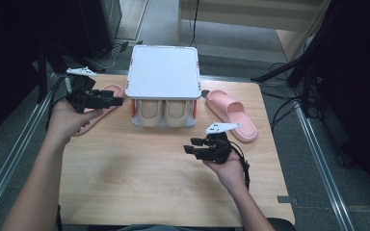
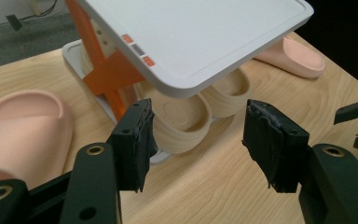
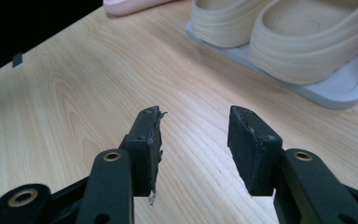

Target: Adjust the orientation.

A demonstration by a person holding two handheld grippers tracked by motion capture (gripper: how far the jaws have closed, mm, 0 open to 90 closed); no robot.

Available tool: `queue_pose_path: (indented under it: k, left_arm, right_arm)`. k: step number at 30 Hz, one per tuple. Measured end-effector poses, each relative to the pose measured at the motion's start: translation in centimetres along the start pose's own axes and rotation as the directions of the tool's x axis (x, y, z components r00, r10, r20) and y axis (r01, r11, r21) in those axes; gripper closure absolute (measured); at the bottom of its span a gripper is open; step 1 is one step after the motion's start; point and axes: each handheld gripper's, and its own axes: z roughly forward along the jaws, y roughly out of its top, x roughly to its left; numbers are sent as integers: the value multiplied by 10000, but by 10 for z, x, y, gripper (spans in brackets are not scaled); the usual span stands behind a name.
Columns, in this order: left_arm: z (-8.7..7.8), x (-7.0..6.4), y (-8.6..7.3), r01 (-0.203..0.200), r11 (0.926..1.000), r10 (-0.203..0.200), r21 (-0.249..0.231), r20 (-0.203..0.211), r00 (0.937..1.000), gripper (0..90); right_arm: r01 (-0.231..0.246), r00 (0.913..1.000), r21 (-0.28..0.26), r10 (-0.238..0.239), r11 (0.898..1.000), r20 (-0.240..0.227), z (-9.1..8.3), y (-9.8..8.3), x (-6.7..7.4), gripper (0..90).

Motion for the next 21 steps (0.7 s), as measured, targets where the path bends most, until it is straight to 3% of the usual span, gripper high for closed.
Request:
queue_pose_path:
  k: [6, 9, 12, 13, 19, 21]
  left_arm:
    - [-7, 11, -13, -183, 9998, 181, -30, -468, 9987, 454]
    - [-9, 23, -20, 22, 9999, -28, -110, -569, 9984, 459]
    - [-8, 37, -28, 521, 9984, -533, -205, -587, 9969, 465]
    - [-7, 41, -31, 591, 9980, -606, -221, -775, 9952, 470]
    - [4, 67, -44, 525, 9985, -503, 150, -1216, 9913, 497]
    - [8, 75, -47, 668, 9975, -633, 231, -1273, 9898, 502]
  right_arm:
    - [-33, 10000, -160, 32, 9999, -29, -2, 6, -1, 557]
    - [-60, 9999, -132, 59, 9999, -85, -5, 7, -2, 564]
    - [-12, 10000, -152, 11, 9999, -70, -7, 7, -4, 566]
    - [-72, 9999, -144, 71, 9999, -96, -8, 7, -4, 566]
    - [-96, 9999, 56, 97, 9999, -107, -6, 7, -6, 567]
    - [-50, 10000, 108, 50, 9999, -61, -5, 7, -5, 567]
